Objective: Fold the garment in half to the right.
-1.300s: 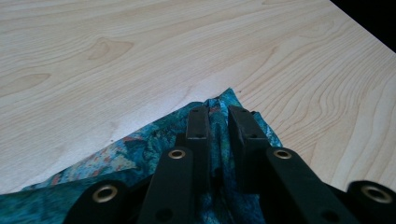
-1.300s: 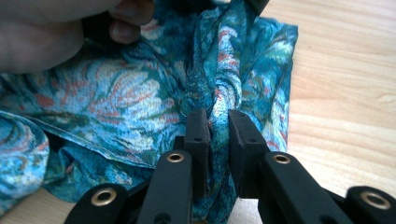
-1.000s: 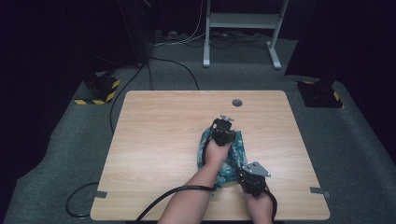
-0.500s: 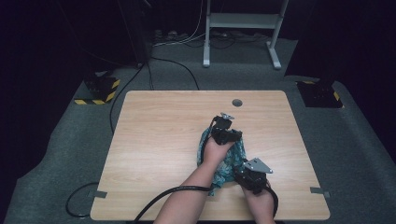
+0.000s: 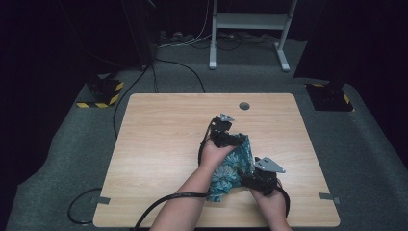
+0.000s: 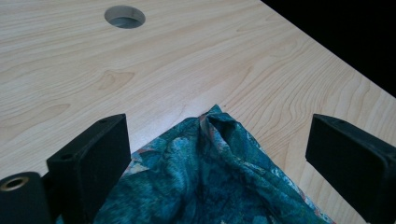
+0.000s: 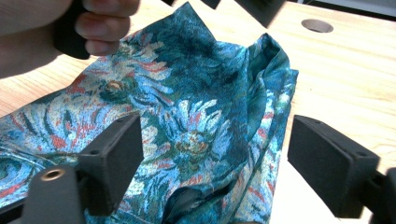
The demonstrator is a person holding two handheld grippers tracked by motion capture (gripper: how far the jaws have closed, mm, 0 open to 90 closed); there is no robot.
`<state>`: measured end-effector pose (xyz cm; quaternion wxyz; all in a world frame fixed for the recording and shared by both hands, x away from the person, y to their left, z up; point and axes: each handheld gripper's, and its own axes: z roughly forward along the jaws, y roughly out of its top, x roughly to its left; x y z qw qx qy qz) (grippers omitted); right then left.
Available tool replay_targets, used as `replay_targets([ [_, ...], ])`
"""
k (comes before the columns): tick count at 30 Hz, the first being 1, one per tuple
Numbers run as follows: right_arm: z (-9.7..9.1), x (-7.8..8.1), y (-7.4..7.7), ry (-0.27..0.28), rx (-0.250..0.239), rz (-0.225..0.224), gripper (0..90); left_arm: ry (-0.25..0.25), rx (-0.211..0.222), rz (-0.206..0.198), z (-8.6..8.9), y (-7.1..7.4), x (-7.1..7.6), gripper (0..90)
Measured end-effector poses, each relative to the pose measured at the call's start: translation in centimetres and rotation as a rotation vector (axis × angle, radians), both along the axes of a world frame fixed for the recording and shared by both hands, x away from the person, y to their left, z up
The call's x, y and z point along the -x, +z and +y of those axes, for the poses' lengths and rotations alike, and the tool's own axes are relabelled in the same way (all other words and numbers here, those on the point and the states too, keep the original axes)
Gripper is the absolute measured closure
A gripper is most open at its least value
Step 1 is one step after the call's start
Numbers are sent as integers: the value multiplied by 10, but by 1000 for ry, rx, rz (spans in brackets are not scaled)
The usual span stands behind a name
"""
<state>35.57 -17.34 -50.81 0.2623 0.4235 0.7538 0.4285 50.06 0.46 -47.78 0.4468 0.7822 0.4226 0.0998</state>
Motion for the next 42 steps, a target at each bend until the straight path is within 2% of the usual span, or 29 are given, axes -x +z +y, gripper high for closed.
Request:
replay_targets([
  [3,0,-2,1,16,9,-1,126,9,11,-9,9,1,1,56],
  [7,0,-6,2,31,21,-2,104,29,1,-21,24,1,2,49],
  [14,2,-14,5,54,26,-5,94,61,1,-18,48,-3,3,48],
  [21,4,-25,5,56,47,-3,93,82,5,-11,65,-12,9,56],
  [27,5,-31,2,56,64,6,93,100,-8,2,77,-24,21,59],
  [31,4,-35,-2,56,58,19,92,125,-8,13,88,-33,33,62],
  [34,3,-37,-3,54,53,29,93,130,-27,18,93,-38,42,64],
  [42,2,-42,-9,59,53,45,92,136,-7,30,102,-49,69,84],
])
